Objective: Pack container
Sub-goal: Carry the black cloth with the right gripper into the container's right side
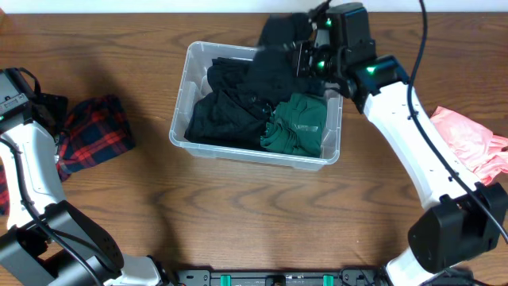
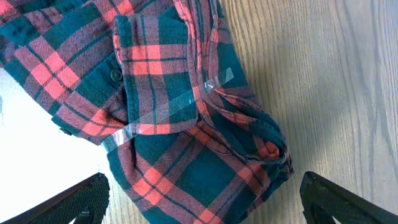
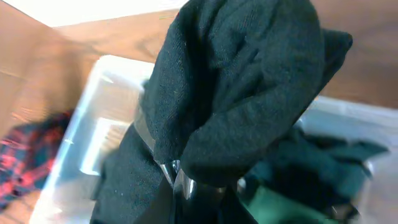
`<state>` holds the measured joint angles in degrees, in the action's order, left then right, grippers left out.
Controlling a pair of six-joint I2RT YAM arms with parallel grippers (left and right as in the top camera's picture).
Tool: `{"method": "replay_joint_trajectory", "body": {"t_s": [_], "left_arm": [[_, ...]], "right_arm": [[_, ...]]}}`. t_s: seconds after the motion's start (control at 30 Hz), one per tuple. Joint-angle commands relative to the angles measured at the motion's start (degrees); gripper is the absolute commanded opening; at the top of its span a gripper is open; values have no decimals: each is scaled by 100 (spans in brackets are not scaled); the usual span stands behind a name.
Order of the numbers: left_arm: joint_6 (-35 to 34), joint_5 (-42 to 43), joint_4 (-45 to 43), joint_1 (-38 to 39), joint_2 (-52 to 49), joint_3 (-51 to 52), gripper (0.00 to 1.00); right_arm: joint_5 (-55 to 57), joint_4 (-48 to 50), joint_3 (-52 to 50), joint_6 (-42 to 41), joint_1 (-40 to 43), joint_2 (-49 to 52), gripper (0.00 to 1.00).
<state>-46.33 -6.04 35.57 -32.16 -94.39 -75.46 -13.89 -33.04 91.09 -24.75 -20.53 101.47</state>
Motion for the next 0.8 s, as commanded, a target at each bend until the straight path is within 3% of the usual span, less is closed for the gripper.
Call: {"method": "replay_joint_trajectory", "body": {"t_s": [0.0, 0.5, 0.77], "left_arm": [[-7, -87, -4, -28, -48, 0, 98], [-7, -87, -4, -28, -48, 0, 98], [-7, -87, -4, -28, -48, 0, 98]], "right_arm": [[363, -192, -35, 170, -59, -20, 1], [660, -66, -970, 144, -42, -20, 1], [1342, -181, -1215, 173, 46, -20, 1]]}}
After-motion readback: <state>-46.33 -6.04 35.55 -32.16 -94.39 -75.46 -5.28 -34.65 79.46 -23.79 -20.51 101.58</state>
